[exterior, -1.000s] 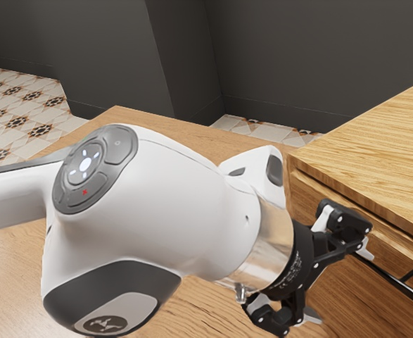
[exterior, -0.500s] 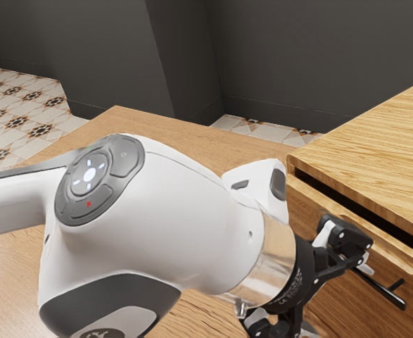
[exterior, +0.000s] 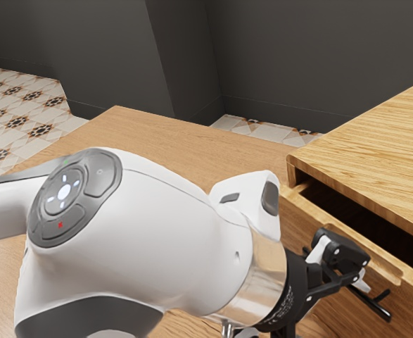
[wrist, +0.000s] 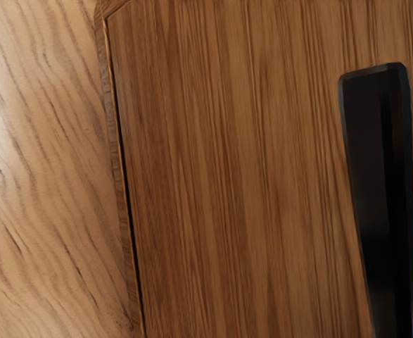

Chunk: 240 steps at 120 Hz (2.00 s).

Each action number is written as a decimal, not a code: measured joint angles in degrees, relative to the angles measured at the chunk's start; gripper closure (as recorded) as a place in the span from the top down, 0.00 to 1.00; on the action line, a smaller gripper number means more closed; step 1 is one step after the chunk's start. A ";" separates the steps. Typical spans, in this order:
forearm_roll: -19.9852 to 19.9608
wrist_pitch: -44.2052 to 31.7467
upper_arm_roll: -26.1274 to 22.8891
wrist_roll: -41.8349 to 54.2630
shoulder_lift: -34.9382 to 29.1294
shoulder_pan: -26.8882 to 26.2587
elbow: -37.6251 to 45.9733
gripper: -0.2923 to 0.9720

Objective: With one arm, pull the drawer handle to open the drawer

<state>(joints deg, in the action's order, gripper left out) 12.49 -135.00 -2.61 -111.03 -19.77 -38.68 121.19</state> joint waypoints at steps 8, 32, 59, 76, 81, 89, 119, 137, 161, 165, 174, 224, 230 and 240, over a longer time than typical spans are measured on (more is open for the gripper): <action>0.00 0.27 -0.12 -0.07 -0.53 0.01 0.32 0.76; -0.23 0.92 -1.45 -0.32 -1.72 0.12 1.11 0.76; -0.30 1.43 -1.64 -0.63 -3.70 0.09 2.67 0.76; -0.38 1.92 -2.21 -0.87 -5.42 0.25 3.65 0.76; -0.38 2.21 -2.38 -0.96 -5.91 0.26 3.80 0.76; -0.34 2.67 -2.52 -1.09 -6.70 0.25 4.50 0.76; -0.43 3.65 -3.62 -1.53 -8.17 0.30 5.78 0.76; -0.42 3.96 -3.74 -1.74 -9.91 0.27 7.02 0.76; -0.42 4.86 -3.86 -1.95 -12.23 0.26 8.29 0.76; -0.41 4.94 -3.87 -1.98 -12.29 0.26 8.36 0.76; -0.50 5.17 -4.24 -2.06 -12.33 0.33 8.49 0.76; -0.56 6.88 -6.25 -2.72 -14.92 0.50 9.77 0.76; -0.56 7.12 -6.37 -2.80 -15.02 0.52 9.78 0.76; -0.52 7.40 -6.43 -2.93 -15.08 0.52 10.22 0.76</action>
<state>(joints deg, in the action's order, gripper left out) 11.97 -127.60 -9.04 -113.96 -34.85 -38.16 131.41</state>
